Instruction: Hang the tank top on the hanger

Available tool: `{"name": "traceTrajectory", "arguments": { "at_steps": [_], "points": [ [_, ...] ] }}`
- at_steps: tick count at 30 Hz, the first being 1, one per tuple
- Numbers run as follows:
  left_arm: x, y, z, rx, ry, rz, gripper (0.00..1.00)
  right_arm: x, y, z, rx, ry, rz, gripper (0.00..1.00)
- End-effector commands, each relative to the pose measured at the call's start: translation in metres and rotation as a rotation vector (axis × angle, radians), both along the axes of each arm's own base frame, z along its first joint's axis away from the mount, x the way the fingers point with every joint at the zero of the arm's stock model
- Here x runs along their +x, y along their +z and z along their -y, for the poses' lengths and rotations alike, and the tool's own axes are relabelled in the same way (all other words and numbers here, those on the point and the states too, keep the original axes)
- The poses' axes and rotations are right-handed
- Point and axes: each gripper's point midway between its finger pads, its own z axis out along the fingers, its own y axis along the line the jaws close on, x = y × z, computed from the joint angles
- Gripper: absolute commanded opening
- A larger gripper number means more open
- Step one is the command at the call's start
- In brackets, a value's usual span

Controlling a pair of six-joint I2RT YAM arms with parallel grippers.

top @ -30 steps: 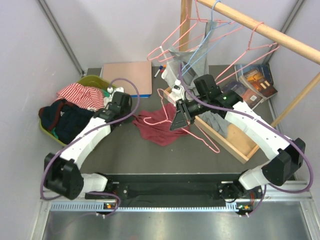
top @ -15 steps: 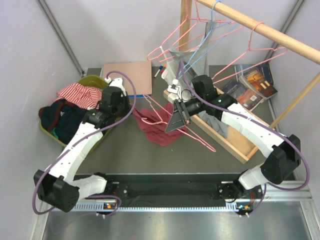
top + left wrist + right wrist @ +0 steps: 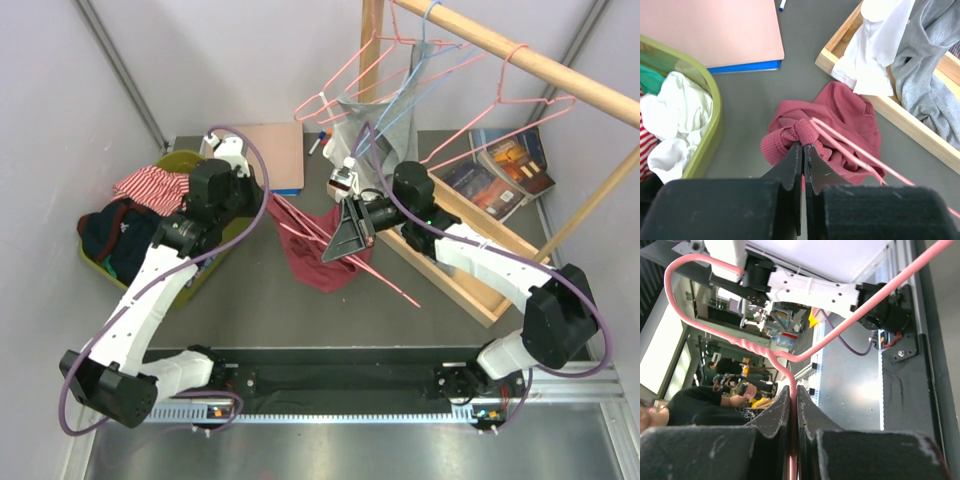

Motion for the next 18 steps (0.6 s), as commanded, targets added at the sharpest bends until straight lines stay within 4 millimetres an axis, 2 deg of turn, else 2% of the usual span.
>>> {"name": "traceTrajectory", "arguments": {
  "at_steps": [1,5,11,18],
  "points": [
    [0.014,0.037,0.001,-0.009,0.0,0.118,0.0,-0.021,0.038,0.006,0.112,0.048,0.1,0.0],
    [0.019,0.032,-0.008,0.035,0.039,0.113,0.0,-0.027,0.045,0.008,0.116,0.057,0.094,0.0],
    [0.025,0.039,-0.014,0.058,0.067,0.143,0.0,-0.036,0.048,0.008,0.116,0.071,0.082,0.0],
    [0.024,0.049,0.001,0.027,-0.004,0.164,0.0,-0.036,0.044,0.005,0.134,0.089,0.062,0.0]
  ]
}}
